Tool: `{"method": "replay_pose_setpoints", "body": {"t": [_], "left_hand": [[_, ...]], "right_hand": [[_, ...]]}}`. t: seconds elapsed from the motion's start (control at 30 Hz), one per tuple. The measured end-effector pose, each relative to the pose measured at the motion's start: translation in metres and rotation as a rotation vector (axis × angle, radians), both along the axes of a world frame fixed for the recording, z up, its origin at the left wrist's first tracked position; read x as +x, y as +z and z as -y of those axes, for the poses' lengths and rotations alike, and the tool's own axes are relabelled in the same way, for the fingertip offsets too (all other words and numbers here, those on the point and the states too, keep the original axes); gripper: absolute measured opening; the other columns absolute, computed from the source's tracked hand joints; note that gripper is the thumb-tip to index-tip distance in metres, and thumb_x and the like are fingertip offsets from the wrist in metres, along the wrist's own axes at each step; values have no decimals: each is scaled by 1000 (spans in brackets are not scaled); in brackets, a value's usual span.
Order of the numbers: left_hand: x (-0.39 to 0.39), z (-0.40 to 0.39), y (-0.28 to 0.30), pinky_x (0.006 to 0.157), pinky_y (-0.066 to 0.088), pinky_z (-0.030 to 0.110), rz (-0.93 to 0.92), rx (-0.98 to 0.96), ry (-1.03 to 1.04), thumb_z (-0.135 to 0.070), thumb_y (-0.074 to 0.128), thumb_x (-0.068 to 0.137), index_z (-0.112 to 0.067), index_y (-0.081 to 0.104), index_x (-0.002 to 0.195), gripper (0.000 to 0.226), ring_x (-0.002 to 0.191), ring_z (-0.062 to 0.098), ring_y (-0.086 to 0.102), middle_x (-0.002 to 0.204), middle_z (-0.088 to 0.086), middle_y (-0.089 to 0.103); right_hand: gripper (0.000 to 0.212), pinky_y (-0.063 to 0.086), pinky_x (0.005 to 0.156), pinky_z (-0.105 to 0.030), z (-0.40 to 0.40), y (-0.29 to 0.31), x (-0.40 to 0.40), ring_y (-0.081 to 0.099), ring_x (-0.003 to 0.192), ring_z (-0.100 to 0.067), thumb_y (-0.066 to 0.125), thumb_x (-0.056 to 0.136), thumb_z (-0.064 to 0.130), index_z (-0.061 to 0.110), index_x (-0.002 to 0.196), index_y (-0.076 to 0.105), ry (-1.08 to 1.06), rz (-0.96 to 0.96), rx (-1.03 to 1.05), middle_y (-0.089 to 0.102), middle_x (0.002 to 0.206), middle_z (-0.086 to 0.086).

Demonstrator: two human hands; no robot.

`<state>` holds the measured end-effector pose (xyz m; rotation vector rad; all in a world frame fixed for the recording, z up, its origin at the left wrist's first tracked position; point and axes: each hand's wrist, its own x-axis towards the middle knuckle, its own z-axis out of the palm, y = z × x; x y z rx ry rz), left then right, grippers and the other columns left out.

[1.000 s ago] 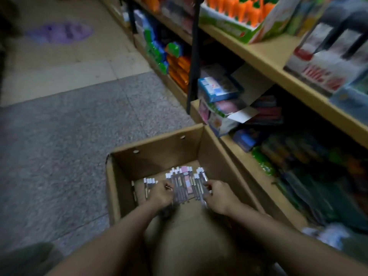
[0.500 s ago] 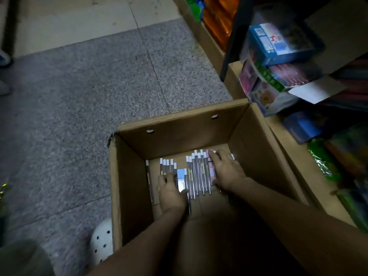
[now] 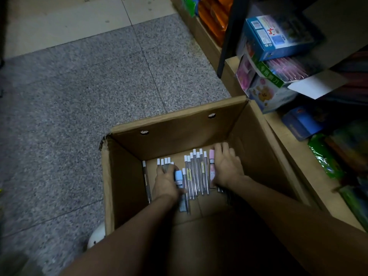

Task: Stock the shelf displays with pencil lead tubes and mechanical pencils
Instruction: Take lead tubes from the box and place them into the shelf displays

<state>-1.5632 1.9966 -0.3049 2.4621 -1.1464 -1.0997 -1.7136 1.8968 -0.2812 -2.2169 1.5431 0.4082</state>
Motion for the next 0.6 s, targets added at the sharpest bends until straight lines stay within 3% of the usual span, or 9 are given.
{"method": "replay_pose_setpoints", "body": {"t": [0.13, 0.2, 0.27, 0.33, 0.4, 0.47, 0.6], "left_hand": [[-9, -8, 4, 91, 50, 39, 21, -112, -26, -12, 80, 73, -32, 44, 111, 57, 114, 23, 49, 124, 1, 47], [-16, -13, 8, 90, 50, 36, -17, -155, -44, -13, 75, 79, -30, 43, 117, 53, 110, 22, 56, 120, 1, 56], [-23, -18, 16, 91, 48, 34, -33, -198, -50, -13, 70, 85, -26, 46, 126, 50, 111, 24, 57, 120, 4, 58], [-27, -17, 30, 93, 49, 36, -120, -253, 11, -10, 69, 85, -20, 49, 130, 51, 107, 24, 60, 118, 7, 61], [-29, -9, 53, 81, 50, 31, -266, -333, 49, -4, 71, 83, -13, 52, 123, 44, 90, 18, 61, 105, 13, 65], [-32, 1, 87, 69, 46, 26, -373, -407, -5, 0, 72, 81, -14, 50, 115, 43, 74, 14, 56, 91, 18, 62], [-44, 20, 175, 63, 52, 28, -526, -520, -218, 5, 72, 80, -21, 49, 126, 57, 69, 14, 59, 82, 5, 59]], "right_hand": [[78, 50, 88, -30, -26, 8, -11, 58, 112, -24, 80, 75, 8, 20, 134, 30, -180, 289, 17, 58, 127, -8], [68, 44, 66, -11, -41, 14, -17, 60, 94, -12, 67, 85, 4, 25, 136, 29, -256, 414, 42, 63, 117, -3], [60, 37, 52, -4, -53, 23, -23, 56, 85, -3, 62, 89, 3, 28, 133, 30, -356, 550, 89, 61, 108, 3], [48, 41, 58, -11, -61, 38, -29, 59, 80, -7, 62, 89, 4, 27, 121, 34, -449, 670, 103, 62, 94, 5], [44, 50, 68, -28, -65, 60, -36, 61, 73, -13, 64, 87, 4, 27, 110, 35, -505, 741, 71, 61, 78, 8], [48, 54, 70, -35, -69, 90, -44, 60, 66, -12, 66, 83, 3, 29, 108, 34, -514, 791, 34, 59, 73, 9], [52, 42, 57, -17, -80, 170, -68, 53, 55, 3, 68, 80, 6, 31, 109, 33, -421, 839, -114, 56, 73, 10]]}}
